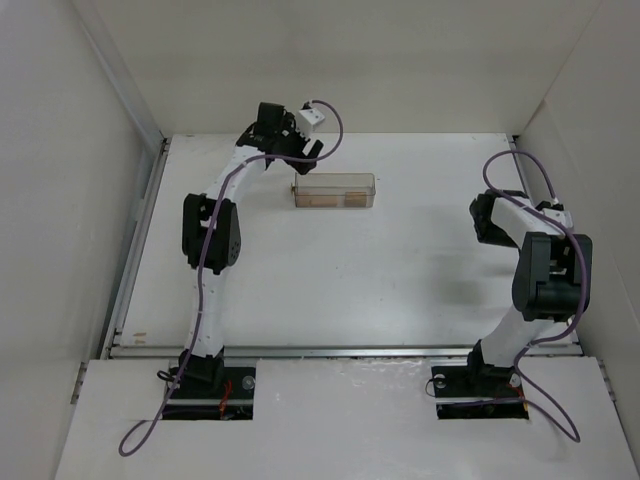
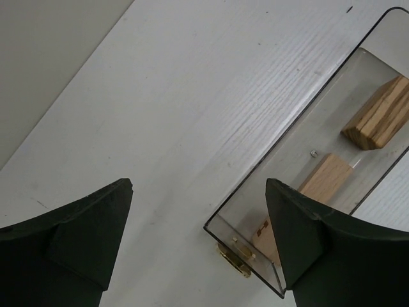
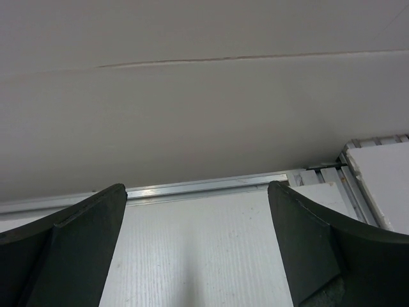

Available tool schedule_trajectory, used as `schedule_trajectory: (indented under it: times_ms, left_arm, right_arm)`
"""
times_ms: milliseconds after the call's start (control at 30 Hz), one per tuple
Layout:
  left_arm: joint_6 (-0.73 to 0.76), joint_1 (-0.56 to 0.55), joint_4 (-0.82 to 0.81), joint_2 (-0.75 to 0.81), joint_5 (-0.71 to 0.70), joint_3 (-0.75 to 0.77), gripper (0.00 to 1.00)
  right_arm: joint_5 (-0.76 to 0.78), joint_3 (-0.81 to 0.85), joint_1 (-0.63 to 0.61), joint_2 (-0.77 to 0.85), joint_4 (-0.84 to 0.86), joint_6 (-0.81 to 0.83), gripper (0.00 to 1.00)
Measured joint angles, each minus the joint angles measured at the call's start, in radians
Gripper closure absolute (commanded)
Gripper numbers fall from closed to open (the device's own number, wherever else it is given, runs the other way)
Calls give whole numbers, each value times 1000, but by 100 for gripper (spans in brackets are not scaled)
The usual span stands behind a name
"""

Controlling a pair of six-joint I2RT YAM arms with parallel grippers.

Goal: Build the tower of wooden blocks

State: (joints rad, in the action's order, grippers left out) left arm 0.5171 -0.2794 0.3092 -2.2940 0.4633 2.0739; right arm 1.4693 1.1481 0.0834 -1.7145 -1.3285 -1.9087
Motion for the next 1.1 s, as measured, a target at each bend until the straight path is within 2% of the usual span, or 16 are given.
schedule_trajectory:
  times_ms: [100,333,500,633,667,767,800,867,900,1100]
  left_arm:
    - [15,0,-14,-6,-9,1,24]
    - [90,0,20,-104,-48,24,25]
    - [124,0,66,-135,-53,24,32]
    - [137,-3,62,-135,-55,28,51]
    - [140,-5,63,-135,-56,28,60]
    - [150,-16,62,-135,-63,28,73]
    - [155,-21,63,-135,-69,28,83]
    - [161,-27,64,-131,-71,30,97]
    - [163,-30,56,-127,-78,32,100]
    - [184,-53,29,-124,-144,26,100]
  right_arm:
    - [0,-2,-5,0,0,-1,3]
    - [0,-19,-45,0,0,6,3]
    - [-4,93,-109,-23,-7,174,6]
    - [2,241,-175,-47,2,336,7]
    - [3,252,-194,-43,2,365,7]
    - [3,272,-269,-31,-5,446,7]
    - [3,288,-299,-31,-6,475,7]
    - [3,321,-367,-31,-6,534,7]
    - [4,338,-404,-32,-6,562,7]
    - [10,435,-588,-114,8,741,7]
